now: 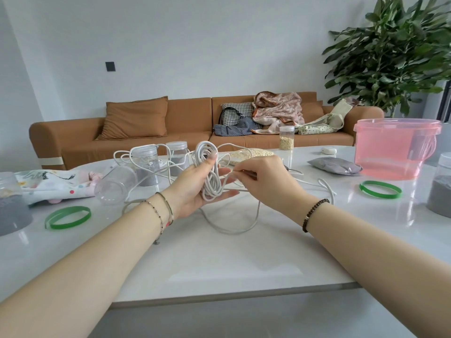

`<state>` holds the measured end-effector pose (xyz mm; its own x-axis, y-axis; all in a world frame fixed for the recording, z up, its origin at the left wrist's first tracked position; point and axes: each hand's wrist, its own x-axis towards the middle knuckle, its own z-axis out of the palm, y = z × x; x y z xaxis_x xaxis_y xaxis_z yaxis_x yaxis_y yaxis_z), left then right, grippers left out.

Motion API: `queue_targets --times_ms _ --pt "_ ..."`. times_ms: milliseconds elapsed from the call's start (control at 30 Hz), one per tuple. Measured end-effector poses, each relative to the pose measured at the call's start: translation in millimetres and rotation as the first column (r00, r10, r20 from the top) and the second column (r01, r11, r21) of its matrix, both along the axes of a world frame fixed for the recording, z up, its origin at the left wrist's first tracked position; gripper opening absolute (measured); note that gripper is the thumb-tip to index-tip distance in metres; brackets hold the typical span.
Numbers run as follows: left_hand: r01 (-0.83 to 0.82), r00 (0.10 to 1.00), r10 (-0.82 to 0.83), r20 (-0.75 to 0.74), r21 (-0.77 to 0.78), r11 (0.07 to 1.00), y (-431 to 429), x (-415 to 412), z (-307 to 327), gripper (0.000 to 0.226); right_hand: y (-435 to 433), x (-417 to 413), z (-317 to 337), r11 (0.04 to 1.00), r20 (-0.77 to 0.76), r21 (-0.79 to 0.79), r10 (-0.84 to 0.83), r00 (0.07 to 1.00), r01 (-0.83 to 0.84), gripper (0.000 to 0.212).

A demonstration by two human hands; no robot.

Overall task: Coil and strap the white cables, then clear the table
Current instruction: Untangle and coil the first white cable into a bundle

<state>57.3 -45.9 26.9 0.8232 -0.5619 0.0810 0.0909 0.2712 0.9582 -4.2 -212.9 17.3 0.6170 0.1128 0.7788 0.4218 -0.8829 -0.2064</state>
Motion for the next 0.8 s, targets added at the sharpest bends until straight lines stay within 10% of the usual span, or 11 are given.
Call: queue_targets --times_ms 533,800 --pt "0.0 0.955 -0.067 0.288 0.225 0.974 -1.2 1.8 -5.8 0.029 1.4 -7.3 2.5 0.966 -0.049 -0.142 -0.226 0.973 0.217 0.048" --pt "-0.245 0.947 0.249 0.205 -0.045 0.968 9.6 17.3 2.9 0.028 -14.0 -10.0 12.0 0.903 0.044 0.028 -0.429 0.902 0.428 0.065"
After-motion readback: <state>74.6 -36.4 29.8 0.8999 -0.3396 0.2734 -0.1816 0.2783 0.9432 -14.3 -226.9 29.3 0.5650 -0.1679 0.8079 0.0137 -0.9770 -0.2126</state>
